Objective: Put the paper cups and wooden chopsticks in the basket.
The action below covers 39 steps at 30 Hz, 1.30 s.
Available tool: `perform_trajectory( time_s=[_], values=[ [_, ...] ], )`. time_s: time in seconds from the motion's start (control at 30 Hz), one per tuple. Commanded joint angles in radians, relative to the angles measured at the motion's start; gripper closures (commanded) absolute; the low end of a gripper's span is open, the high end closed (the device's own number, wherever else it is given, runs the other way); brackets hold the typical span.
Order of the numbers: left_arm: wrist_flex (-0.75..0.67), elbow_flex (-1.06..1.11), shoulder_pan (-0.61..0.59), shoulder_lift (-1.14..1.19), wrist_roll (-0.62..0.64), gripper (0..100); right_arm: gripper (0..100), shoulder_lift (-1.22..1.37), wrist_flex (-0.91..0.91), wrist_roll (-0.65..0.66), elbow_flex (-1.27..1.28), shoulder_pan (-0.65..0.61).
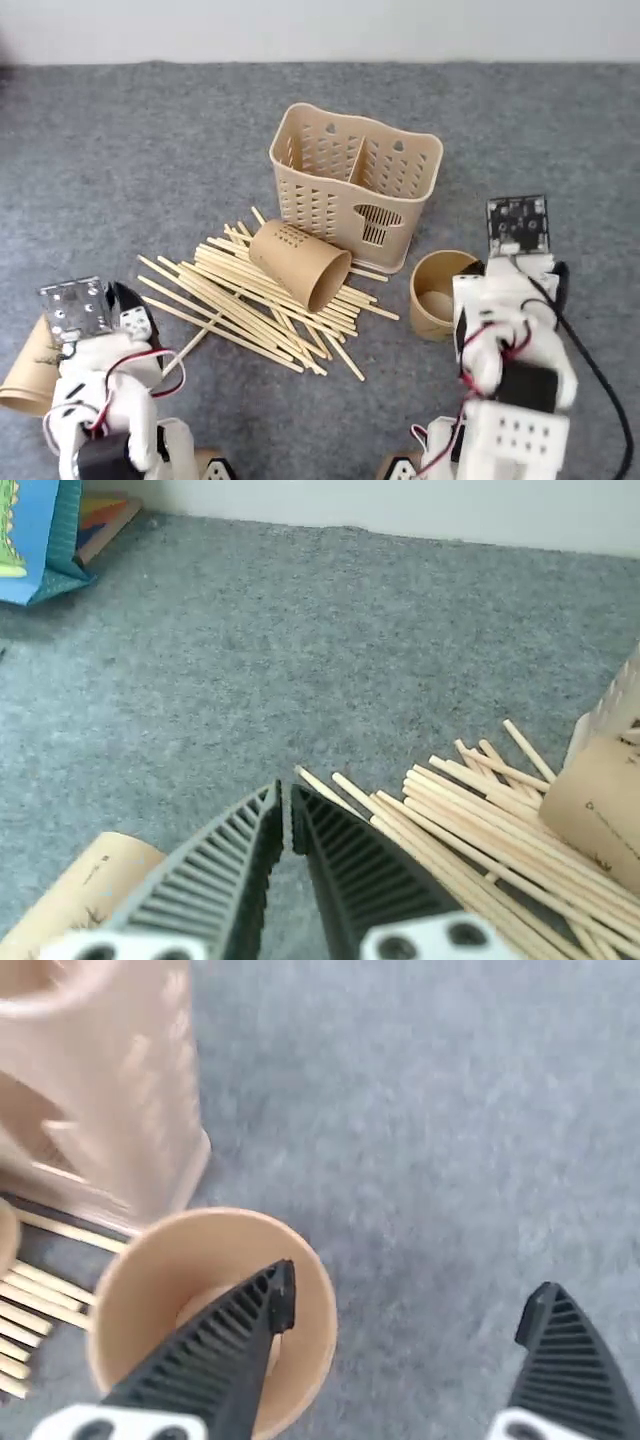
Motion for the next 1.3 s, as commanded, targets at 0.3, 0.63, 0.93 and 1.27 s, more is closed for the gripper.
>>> perform_trajectory(
  time_s=[0.3,0.63,0.93,1.27],
  values=[
    [0.058,-0.160,-0.330,-0.014,-0.419,98,64.1,-0.403,0.274,-0.035,-0.006,-0.277],
    [-0.014,0.053,-0.499,-0.014,-0.442,98,64.2,-0.403,0.272,0.109,0.011,-0.662],
    [-0.092,0.265,-0.493,-0.015,-0.436,98,76.2,-0.403,0.028,0.503,0.301,-0.704],
    [-0.147,0.389,-0.446,-0.015,-0.417,98,70.7,-0.403,-0.252,0.652,0.450,-0.705]
  ],
)
